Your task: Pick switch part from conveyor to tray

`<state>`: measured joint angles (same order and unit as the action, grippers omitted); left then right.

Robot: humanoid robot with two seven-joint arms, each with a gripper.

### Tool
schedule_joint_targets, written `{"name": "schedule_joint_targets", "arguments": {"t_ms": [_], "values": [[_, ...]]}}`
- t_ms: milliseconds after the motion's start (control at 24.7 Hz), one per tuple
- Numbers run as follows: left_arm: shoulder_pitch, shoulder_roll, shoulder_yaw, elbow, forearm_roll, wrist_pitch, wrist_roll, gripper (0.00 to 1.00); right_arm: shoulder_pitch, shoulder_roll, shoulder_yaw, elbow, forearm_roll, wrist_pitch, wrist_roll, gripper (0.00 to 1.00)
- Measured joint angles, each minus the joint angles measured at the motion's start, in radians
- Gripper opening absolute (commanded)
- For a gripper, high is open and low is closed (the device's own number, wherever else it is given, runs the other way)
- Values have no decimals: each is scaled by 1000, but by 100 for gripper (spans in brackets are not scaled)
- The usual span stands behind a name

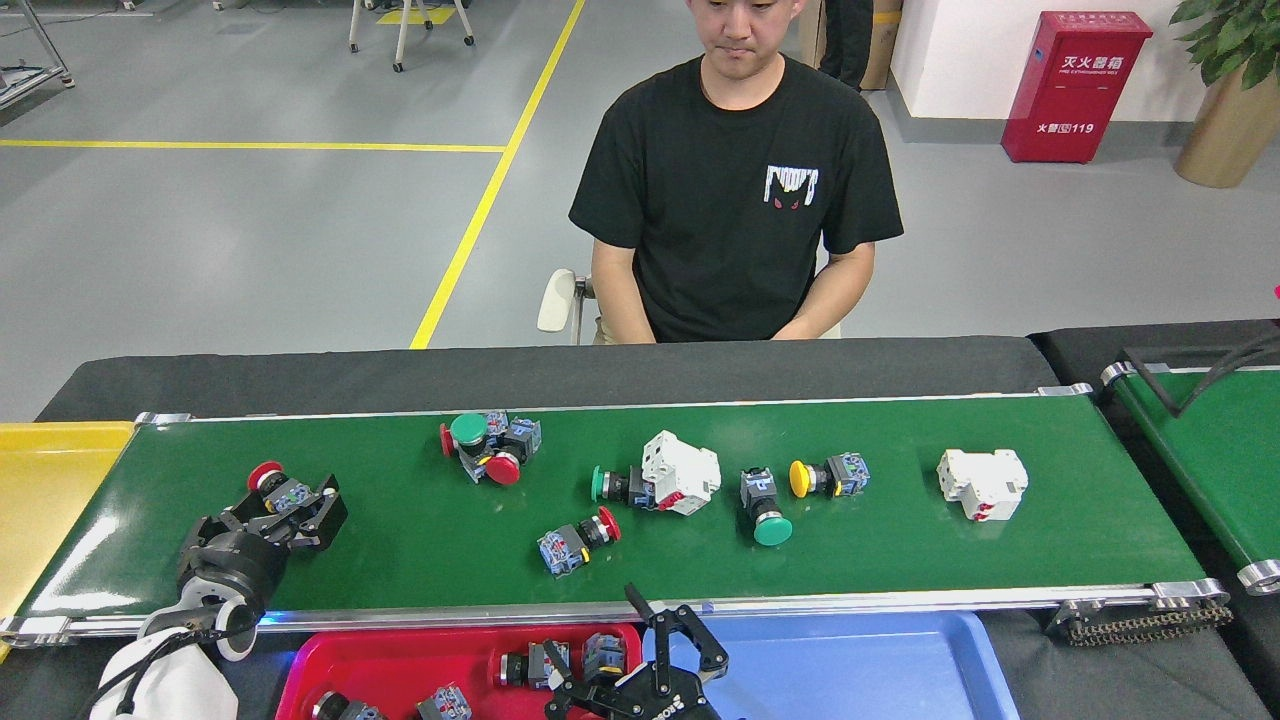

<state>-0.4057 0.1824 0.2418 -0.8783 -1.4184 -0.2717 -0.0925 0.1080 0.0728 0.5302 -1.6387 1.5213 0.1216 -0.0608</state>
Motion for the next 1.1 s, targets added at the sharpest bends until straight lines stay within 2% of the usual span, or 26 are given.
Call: {"name": "schedule_joint_targets", "arguments": {"t_ms": [122,243,324,446,487,568,608,649,690,852,933,1095], "values": [[22,8,3,-4,2,-7,42,8,81,0,-117,-18,-2,67,-35,100],[54,11,4,-31,13,-72,62,8,104,0,-196,-17,-4,150,-63,100],[117,30,3,-106,23,-164,65,11,100,5,-221,-11,-6,181,-66,100],[318,86,12,-318,66,-400,68,18,34,8,-226,24,-5,197,-69,100],[387,96,22,-379,81,-434,68,24,8,8,-224,44,-3,199,-63,100],[519,108,45,-485,109,-477,69,46,-51,8,-199,91,-1,201,-41,100],[570,107,49,-526,115,-488,69,63,-82,9,-173,113,-1,196,-32,100],[610,107,50,-557,116,-494,69,86,-112,13,-145,136,-1,181,-23,100],[650,101,52,-591,117,-500,70,99,-135,18,-123,156,-1,164,-8,100],[718,33,55,-666,121,-509,70,100,-173,65,-105,196,-2,70,47,100],[729,26,62,-679,124,-509,70,100,-192,70,-102,210,-2,30,72,100],[731,-23,175,-684,126,-510,70,100,-286,70,-72,293,-9,1,101,100]]}}
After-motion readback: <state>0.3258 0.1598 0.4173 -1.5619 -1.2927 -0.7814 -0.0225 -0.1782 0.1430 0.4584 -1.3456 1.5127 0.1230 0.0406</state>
